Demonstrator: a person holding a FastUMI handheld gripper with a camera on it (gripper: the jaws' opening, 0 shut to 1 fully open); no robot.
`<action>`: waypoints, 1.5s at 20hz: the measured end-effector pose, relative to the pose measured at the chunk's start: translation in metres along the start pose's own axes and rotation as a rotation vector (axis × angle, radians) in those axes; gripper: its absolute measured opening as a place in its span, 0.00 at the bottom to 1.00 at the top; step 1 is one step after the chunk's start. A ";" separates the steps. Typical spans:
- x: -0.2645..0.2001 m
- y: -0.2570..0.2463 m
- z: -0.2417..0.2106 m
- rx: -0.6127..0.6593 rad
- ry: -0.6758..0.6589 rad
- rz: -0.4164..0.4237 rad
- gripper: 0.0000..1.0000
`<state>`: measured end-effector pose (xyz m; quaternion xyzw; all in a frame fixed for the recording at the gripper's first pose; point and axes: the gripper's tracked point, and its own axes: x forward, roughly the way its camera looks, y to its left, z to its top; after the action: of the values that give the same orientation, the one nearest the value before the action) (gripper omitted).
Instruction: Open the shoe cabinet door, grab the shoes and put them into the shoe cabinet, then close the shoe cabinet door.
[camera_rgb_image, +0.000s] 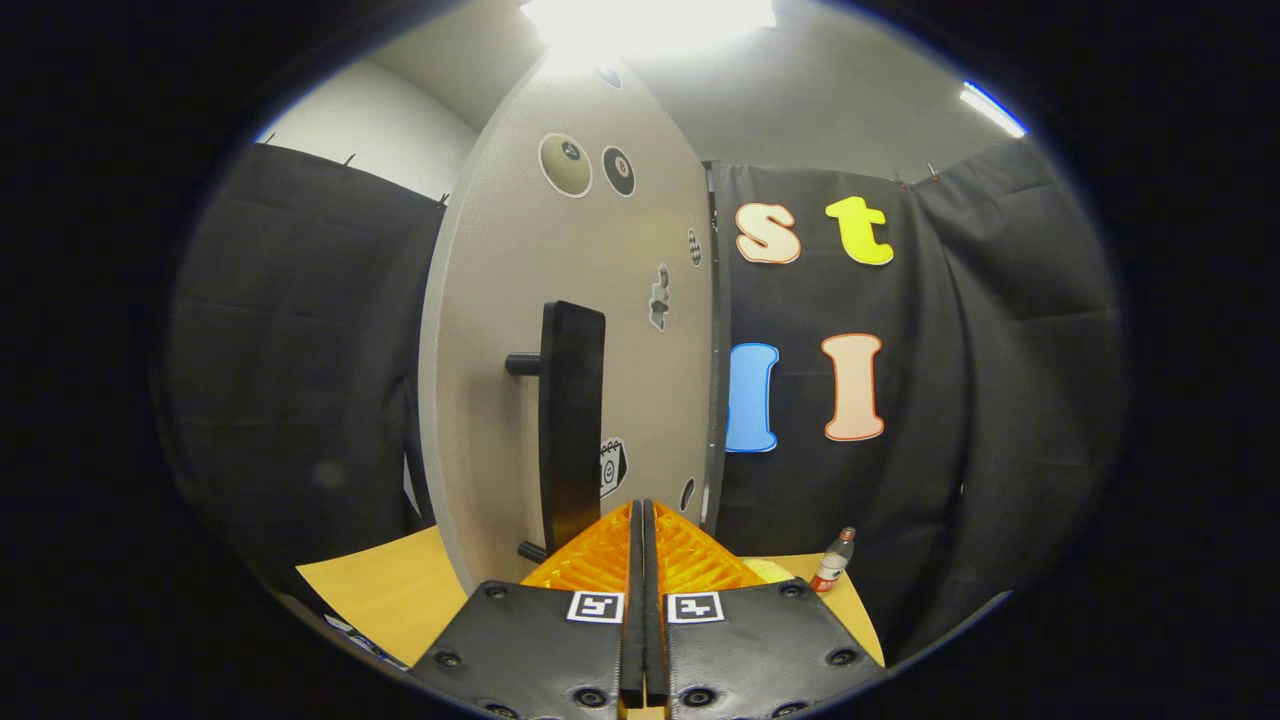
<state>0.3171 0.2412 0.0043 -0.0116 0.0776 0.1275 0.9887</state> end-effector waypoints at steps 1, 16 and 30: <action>0.004 0.008 0.001 -0.001 0.001 0.013 0.02; 0.096 0.140 -0.003 -0.026 0.012 0.125 0.02; 0.172 0.174 -0.005 -0.023 -0.008 0.068 0.80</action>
<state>0.4370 0.4521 -0.0279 -0.0197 0.0724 0.1617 0.9840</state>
